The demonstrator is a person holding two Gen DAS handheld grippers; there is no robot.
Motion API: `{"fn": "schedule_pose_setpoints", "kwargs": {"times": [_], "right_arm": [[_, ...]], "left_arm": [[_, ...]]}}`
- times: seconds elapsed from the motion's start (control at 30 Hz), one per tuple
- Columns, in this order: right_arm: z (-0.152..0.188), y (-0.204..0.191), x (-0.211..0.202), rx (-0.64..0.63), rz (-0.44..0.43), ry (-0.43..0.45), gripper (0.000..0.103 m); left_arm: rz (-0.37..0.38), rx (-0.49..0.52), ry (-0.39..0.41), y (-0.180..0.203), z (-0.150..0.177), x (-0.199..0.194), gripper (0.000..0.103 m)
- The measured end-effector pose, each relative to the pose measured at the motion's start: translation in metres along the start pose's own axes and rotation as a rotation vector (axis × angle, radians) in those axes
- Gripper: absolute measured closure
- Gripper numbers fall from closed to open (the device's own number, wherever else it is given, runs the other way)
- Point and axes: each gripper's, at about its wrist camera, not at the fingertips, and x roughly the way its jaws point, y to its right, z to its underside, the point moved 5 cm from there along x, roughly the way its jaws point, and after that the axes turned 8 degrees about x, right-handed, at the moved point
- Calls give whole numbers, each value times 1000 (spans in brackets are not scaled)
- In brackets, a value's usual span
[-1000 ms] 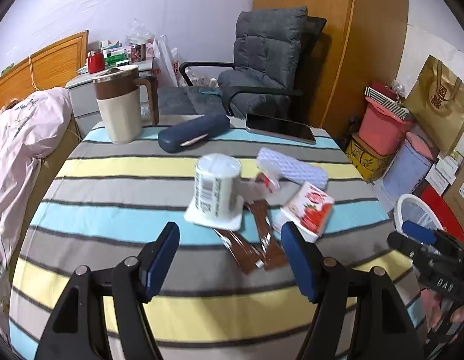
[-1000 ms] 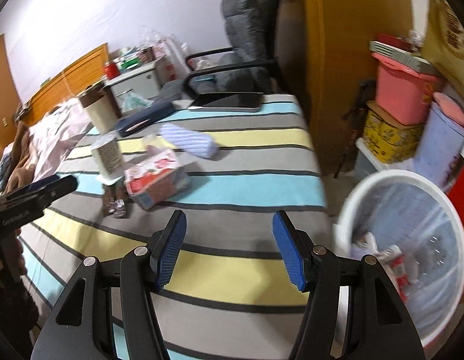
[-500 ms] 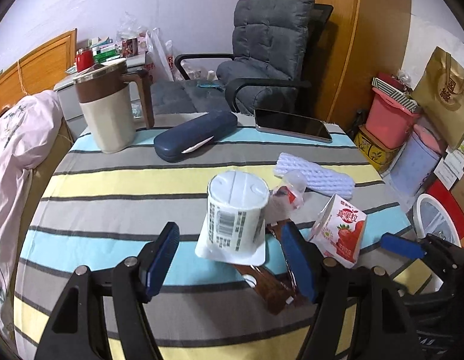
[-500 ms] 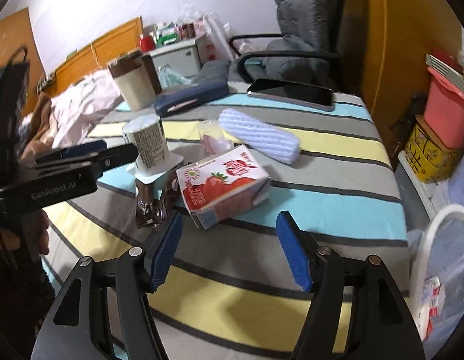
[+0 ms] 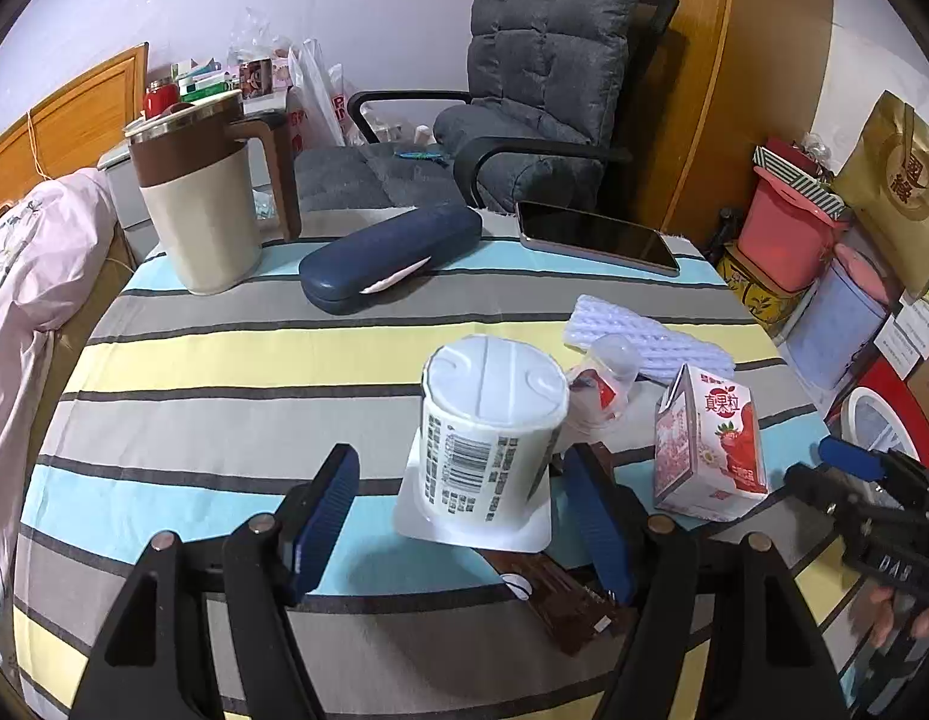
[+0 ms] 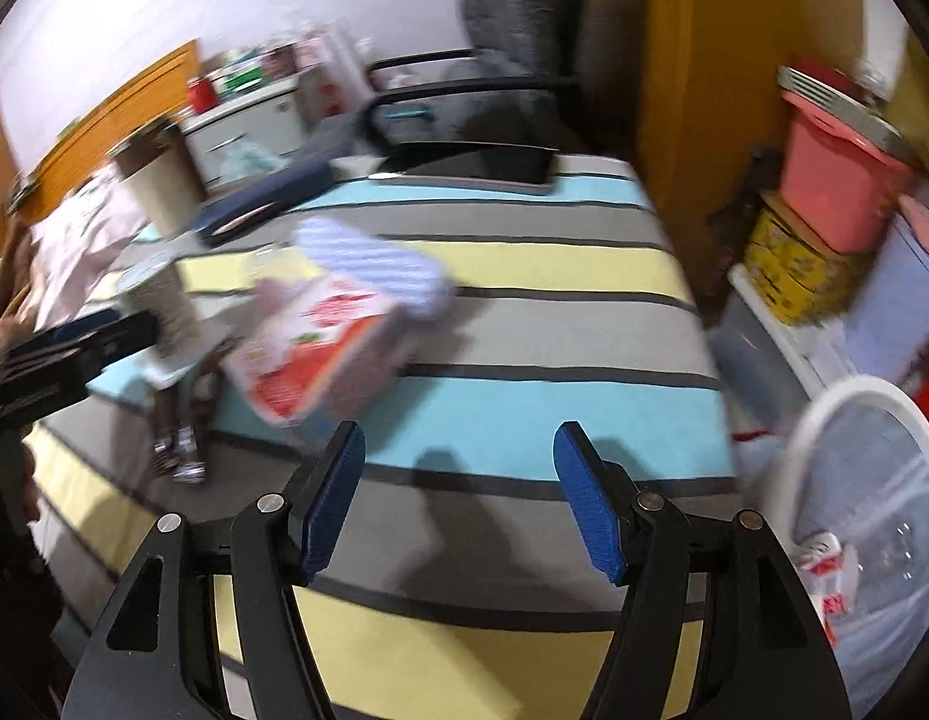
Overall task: Collect trash
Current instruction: 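Grasp the white yogurt tub with the left tool while the right tool grasps the strawberry milk carton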
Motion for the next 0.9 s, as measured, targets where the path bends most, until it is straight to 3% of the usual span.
{"fn": "schedule_pose_setpoints", "kwargs": {"times": [0.07,0.2,0.37,0.53,0.77,0.9], "right_arm": [[0,4,-4,31,15,7,36],[-1,-21,-14,21,-90,36,36],[5,-71,-5,-109,-145,25,36],[2,-76,15,-113,-85,-13,36],[-3,-24,6,2,52,21,36],[-4,-18,-10,45,33,59,36]], "left_arm": [[-7,-8,7,-2,-1,0,31],[-26,-18,19,-7,-4,-2,31],[-21,-21,19,-13,-5,-2,31],[-18,-8,20,-13,-7,-2,31],[3,-2,21,-11,-6,-2,31],[21,2,21,-9,-7,0,31]]}}
